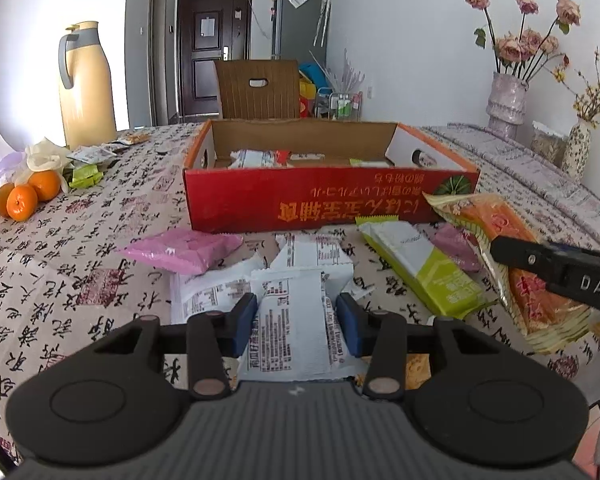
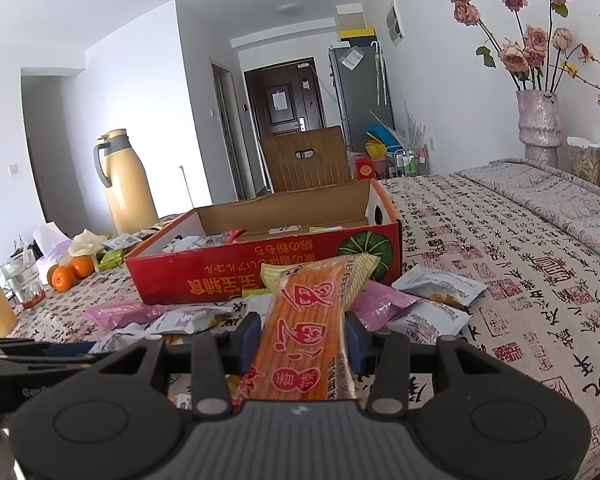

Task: Organize snacks
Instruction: 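Carry the orange wafer bag and white packet into the box and open both tools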

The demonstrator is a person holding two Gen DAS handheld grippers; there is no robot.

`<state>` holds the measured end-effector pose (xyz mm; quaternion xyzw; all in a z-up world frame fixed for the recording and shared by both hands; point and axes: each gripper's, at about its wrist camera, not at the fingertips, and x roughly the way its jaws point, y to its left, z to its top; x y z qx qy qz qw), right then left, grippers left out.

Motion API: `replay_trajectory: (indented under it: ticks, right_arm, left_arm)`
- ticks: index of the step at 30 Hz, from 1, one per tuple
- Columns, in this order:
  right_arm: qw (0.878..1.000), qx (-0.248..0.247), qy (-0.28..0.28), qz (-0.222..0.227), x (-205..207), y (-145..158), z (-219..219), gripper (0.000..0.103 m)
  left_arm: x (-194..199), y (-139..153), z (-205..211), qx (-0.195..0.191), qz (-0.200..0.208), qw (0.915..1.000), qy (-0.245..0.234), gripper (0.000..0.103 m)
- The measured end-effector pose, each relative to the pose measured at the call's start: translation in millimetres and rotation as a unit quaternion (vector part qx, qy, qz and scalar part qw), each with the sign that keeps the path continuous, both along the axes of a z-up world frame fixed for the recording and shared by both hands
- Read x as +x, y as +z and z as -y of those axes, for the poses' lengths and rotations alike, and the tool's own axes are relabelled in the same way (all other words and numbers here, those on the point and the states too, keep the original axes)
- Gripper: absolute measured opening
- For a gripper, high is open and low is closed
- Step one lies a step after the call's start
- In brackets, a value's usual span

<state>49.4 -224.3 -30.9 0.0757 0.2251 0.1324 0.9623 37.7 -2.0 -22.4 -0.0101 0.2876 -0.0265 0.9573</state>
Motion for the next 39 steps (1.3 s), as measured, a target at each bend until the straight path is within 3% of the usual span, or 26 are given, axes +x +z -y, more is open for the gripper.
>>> replay_trajectory:
  ticks: [18, 39]
  right_arm:
    - [1.000, 0.006, 0.008, 0.027, 19, 21, -4, 0.043]
    - [0.998, 0.012, 0.002, 0.059, 107, 53, -19, 0.043]
  left_arm:
    - [25, 35, -2, -0.006, 0.044, 0.9990, -0.002, 0.045]
    - [99, 83, -8, 0.008, 0.094, 0.9956, -0.002, 0.045]
